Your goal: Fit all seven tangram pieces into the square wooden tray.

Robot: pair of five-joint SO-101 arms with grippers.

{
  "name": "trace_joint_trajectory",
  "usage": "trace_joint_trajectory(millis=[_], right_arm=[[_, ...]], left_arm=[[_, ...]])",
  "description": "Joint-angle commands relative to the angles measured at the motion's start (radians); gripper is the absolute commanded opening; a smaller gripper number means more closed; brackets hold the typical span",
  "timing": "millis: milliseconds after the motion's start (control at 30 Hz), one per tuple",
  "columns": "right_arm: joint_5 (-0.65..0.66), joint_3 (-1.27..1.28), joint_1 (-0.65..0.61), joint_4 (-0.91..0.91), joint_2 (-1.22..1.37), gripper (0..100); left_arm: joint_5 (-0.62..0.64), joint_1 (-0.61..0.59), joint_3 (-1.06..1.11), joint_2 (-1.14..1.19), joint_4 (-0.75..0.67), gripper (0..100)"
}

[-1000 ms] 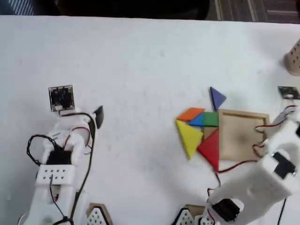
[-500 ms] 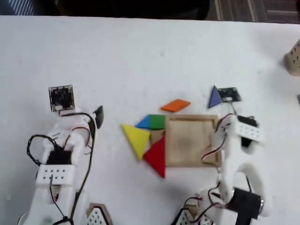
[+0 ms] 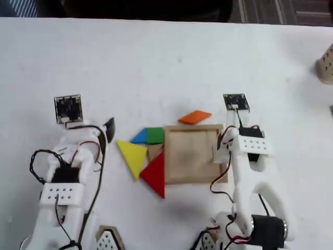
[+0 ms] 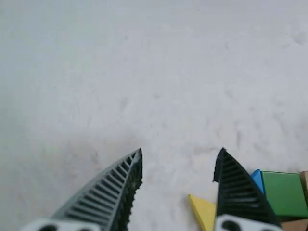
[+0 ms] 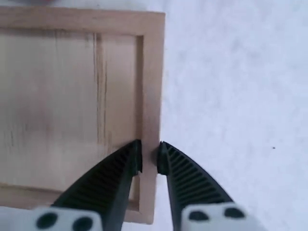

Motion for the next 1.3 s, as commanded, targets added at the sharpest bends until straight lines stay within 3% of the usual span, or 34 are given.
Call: trace_joint_trajectory(millis=[0, 133, 267, 333, 433, 600, 767, 1000, 1267], right_arm=[[-0.006, -0.051, 0.015, 0.105, -0.042, 22.3], [-0.005, -0.124, 0.027, 0.183, -0.042, 23.4], [0.071, -0.17, -0.024, 0.236, -0.108, 10.1], [0.155, -0.157, -0.13, 0.269, -0.174, 0.7], [0.199, -0.089, -0.346, 0.303, -0.277, 4.2], [0.19, 0.017, -0.688, 0.202, -0.348, 1.8], [0.048, 0.15, -0.9, -0.027, -0.254, 1.8], [0.038, 0.17, -0.889, -0.177, -0.058, 1.8], [0.037, -0.003, -0.888, -0.148, 0.143, 1.8]], left_arm=[[-0.011, -0.018, -0.014, -0.002, -0.028, 25], [-0.002, -0.096, -0.044, 0.004, -0.025, 24], [0.021, -0.147, -0.052, -0.001, -0.025, 24], [0.071, -0.171, -0.061, -0.001, -0.026, 24], [0.12, -0.206, -0.074, 0.004, -0.025, 24], [0.135, -0.213, -0.074, 0.004, -0.026, 24], [0.133, -0.213, -0.074, 0.004, -0.026, 24], [0.129, -0.213, -0.074, 0.004, -0.026, 24], [0.127, -0.209, -0.072, 0.004, -0.026, 24]])
